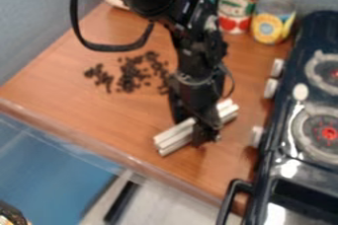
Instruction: Sweep into pile
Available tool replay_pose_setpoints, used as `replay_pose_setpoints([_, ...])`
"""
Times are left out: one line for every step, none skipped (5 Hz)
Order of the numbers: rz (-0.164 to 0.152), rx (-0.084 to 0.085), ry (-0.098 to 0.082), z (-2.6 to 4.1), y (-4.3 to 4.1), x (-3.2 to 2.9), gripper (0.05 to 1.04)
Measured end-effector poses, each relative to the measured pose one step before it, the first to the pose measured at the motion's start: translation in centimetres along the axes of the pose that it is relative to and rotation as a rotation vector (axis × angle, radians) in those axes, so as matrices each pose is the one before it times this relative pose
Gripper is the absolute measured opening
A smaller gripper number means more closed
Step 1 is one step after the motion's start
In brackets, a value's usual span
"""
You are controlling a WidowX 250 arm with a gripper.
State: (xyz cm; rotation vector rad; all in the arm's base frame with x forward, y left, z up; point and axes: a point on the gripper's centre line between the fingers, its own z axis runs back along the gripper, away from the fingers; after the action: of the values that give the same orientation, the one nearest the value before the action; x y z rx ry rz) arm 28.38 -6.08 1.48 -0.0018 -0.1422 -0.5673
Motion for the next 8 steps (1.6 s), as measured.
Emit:
replay_pose_setpoints([0.0073,-0.0321,0.0076,0.004,0.546,-0.579,0.388])
replay_pose_setpoints([0.0021,-0.0324,0.0094,0.056,0.386,-0.548,0.371])
replay_pose_setpoints([-0.0087,0.0094,-0.0221,0.625,1.939,0.213,0.371])
replay_pose_setpoints([-0.0308,0.0037,0.0183,-0.556,1.936,-0.824,0.371])
replay_pose_setpoints([-0.0349,0.006,-0.0035,0.022,1.292,-0.282,0.371])
replay_pose_setpoints([0.0011,-0.0001,-0.0065,-0.012,1.077,-0.122,0.371])
replay_pose_setpoints([0.013,-0.027,0.0107,-0.155,0.567,-0.013,0.371])
replay_pose_setpoints([0.0667,0.0122,-0.0225,0.172,3.056,0.363,0.37])
